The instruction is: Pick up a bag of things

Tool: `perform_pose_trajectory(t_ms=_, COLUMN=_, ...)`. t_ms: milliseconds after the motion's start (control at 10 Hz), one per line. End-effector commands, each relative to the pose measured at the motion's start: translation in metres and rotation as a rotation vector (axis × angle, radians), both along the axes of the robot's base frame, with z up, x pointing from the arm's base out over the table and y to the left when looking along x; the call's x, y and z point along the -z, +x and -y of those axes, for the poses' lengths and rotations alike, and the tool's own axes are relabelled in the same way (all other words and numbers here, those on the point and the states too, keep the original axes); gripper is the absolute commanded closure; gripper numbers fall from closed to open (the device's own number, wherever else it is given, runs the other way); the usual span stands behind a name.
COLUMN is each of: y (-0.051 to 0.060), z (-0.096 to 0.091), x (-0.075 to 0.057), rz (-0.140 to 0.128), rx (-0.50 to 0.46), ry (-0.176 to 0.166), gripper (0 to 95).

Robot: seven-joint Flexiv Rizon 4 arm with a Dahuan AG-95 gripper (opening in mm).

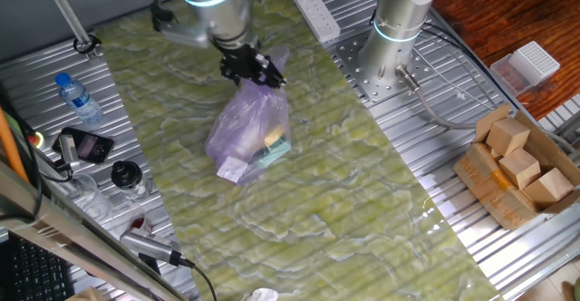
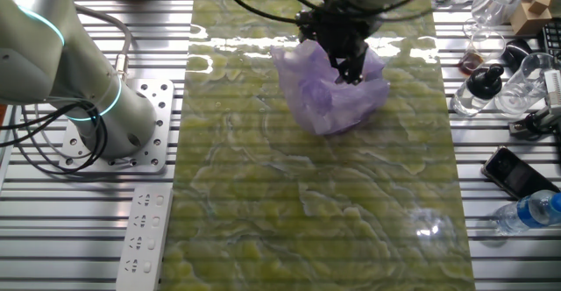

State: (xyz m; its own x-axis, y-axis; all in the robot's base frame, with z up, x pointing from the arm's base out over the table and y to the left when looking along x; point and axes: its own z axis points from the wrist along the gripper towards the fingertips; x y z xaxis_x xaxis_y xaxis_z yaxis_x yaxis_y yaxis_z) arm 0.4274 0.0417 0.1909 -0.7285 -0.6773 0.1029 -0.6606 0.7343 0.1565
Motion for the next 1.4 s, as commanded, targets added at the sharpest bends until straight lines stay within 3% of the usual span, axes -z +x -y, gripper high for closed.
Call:
perform_pose_trajectory(t_ms=100, y=-0.004, z=0.000, x=0.007, rz=0.021, rx=-0.066, ry=-0.051, gripper=0.0)
perform_pose_trajectory(t_ms=300, y=-0.003, z=0.002, x=0.017, rz=0.048, rx=-0.076, ry=-0.049, gripper=0.0)
perform_pose_trajectory(t_ms=500, y=-0.003, z=0.002, x=0.021, rz=0.054, rx=-0.077, ry=-0.058, gripper=0.0)
perform_pose_trajectory(t_ms=700, y=-0.003, z=0.004, x=0.026, rz=0.053, rx=-0.077, ry=-0.094, gripper=38.0)
perform_pose_trajectory(t_ms=800, y=-0.003, z=0.004, x=0.028, rz=0.053, rx=-0.075, ry=-0.097, gripper=38.0)
perform_pose_trajectory(t_ms=900, y=-0.003, z=0.004, x=0.029, rz=0.054, rx=-0.073, ry=-0.101, gripper=76.0)
perform_pose_trajectory(t_ms=1000, y=-0.003, z=0.004, x=0.029, rz=0.055, rx=-0.075, ry=-0.101, gripper=95.0)
perform_pose_trajectory(t_ms=1200, y=-0.003, z=0.004, x=0.029, rz=0.058, rx=-0.069, ry=-0.108, gripper=95.0)
perform_pose_trajectory(t_ms=1400, y=-0.003, z=0.004, x=0.029, rz=0.057, rx=-0.044, ry=-0.149, gripper=95.0)
